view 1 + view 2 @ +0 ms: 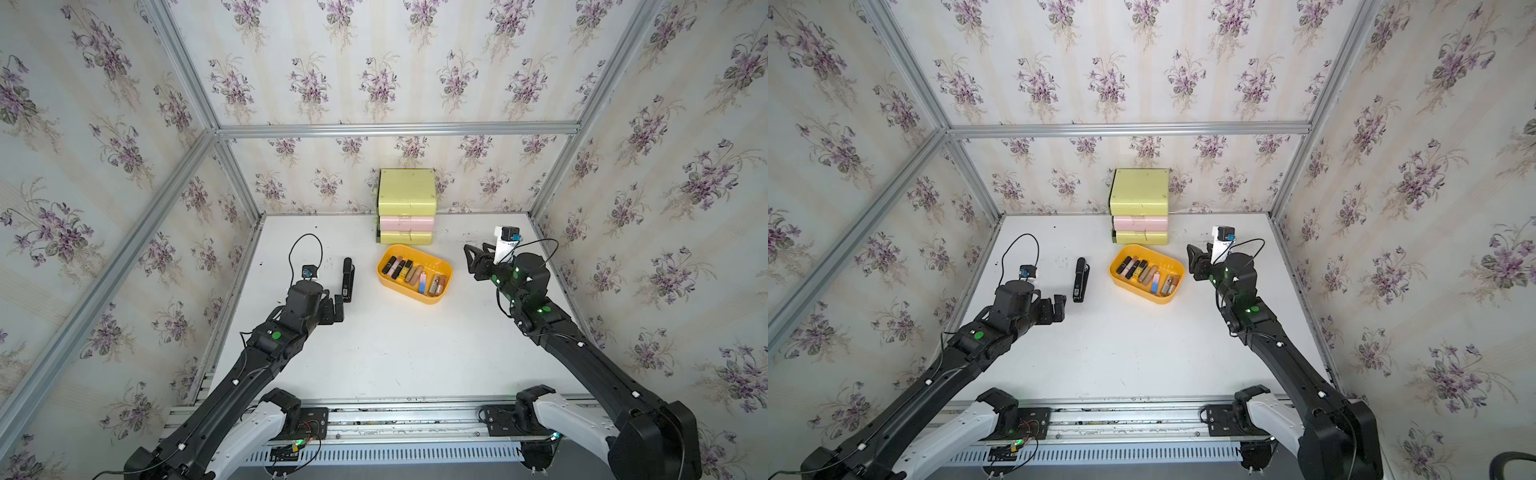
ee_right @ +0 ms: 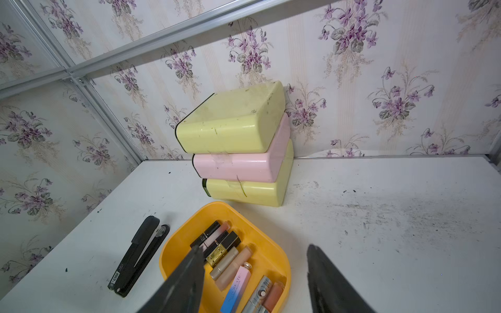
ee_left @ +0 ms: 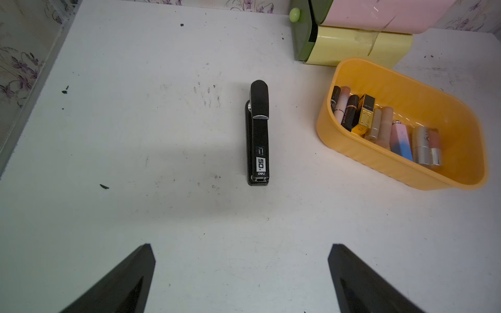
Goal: Put the lipstick into the storage box
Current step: Reset both arms
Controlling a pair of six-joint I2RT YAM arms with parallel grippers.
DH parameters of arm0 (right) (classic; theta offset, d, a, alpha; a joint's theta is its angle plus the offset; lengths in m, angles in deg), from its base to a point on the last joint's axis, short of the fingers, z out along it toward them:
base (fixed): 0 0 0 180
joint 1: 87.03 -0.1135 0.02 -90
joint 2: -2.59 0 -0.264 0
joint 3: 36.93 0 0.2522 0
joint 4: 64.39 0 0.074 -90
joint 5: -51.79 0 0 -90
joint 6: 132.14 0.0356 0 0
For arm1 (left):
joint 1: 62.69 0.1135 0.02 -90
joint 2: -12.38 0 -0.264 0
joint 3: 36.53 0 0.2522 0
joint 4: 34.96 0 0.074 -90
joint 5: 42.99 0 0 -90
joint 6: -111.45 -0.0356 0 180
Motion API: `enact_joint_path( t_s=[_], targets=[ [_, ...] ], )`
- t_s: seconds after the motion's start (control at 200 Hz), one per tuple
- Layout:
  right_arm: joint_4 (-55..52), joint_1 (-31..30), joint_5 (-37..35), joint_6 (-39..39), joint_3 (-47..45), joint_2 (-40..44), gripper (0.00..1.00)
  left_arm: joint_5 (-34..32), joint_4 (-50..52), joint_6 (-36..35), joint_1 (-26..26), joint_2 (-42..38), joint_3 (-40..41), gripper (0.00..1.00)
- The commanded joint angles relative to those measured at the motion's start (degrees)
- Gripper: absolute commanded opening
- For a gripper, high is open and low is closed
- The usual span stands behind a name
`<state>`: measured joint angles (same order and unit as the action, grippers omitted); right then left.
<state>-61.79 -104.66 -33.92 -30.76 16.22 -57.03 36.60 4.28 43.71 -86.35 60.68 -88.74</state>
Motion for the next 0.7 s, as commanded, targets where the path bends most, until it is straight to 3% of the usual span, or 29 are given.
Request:
enact_joint_path(
  t_s=[0.0,0.325,0.534,0.694],
  targets=[
    [6.39,-0.04,-0.94,-0.48,-1.92,1.41,0.63,-4.47,-5.48,-2.76,0.05,-1.86,2.42,1.00],
    [9.07,-0.04,-10.36,-6.00,-9.69,4.33,0.64,-12.05,-13.89,-9.65,0.16,-14.68,13.31,1.00],
    [12.65,0.04,-18.70,-9.62,-16.07,6.13,0.67,-14.88,-13.60,-10.31,0.57,-17.27,16.02,1.00],
    [15.50,2.16,-21.10,-12.64,-19.52,4.65,0.68,-16.26,-12.76,-10.79,0.99,-17.36,15.79,1.00]
  ],
)
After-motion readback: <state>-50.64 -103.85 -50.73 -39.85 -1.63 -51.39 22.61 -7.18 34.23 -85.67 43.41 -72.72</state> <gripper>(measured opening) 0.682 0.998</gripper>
